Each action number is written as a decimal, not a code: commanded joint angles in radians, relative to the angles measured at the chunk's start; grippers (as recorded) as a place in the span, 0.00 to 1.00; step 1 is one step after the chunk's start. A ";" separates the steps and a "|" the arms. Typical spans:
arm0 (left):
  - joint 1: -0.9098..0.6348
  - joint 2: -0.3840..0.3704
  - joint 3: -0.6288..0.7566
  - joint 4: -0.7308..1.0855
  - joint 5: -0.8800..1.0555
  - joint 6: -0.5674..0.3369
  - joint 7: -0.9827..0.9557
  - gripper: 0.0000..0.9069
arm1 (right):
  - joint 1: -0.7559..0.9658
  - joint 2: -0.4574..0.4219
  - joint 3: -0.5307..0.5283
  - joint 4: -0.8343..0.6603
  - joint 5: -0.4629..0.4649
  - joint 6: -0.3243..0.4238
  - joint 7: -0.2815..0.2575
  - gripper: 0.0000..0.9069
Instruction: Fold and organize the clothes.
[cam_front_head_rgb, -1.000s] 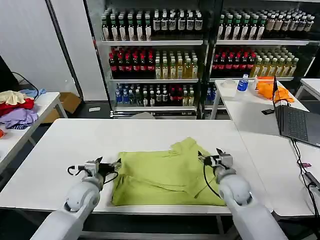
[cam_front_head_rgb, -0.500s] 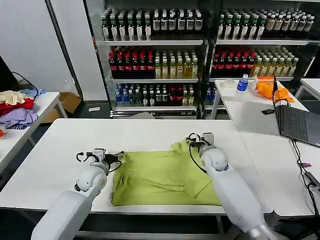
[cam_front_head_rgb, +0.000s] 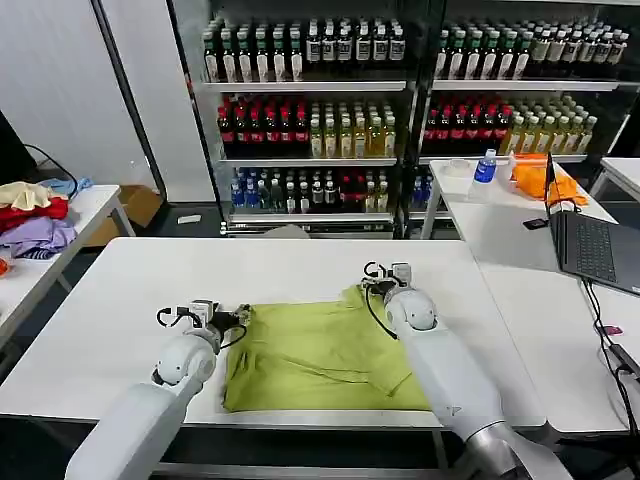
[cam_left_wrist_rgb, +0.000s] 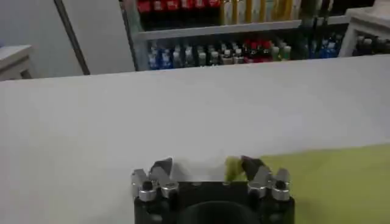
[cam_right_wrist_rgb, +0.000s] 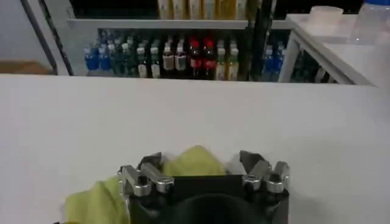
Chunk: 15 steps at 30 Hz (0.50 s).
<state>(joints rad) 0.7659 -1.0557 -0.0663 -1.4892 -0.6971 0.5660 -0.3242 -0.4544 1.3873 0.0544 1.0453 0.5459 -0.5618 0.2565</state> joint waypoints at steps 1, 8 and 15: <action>0.018 -0.002 0.007 -0.005 -0.004 -0.003 0.010 0.08 | 0.002 0.017 -0.006 -0.040 0.007 0.002 0.000 0.00; 0.028 -0.007 0.008 -0.008 -0.004 -0.025 0.033 0.04 | -0.011 0.010 -0.002 -0.021 0.007 0.023 -0.001 0.00; 0.029 -0.009 -0.005 -0.013 -0.020 -0.077 0.055 0.04 | -0.033 -0.010 0.008 0.063 0.008 0.023 -0.007 0.00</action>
<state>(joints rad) 0.7913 -1.0643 -0.0702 -1.5004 -0.7135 0.5195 -0.2794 -0.4789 1.3793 0.0634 1.0586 0.5518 -0.5431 0.2506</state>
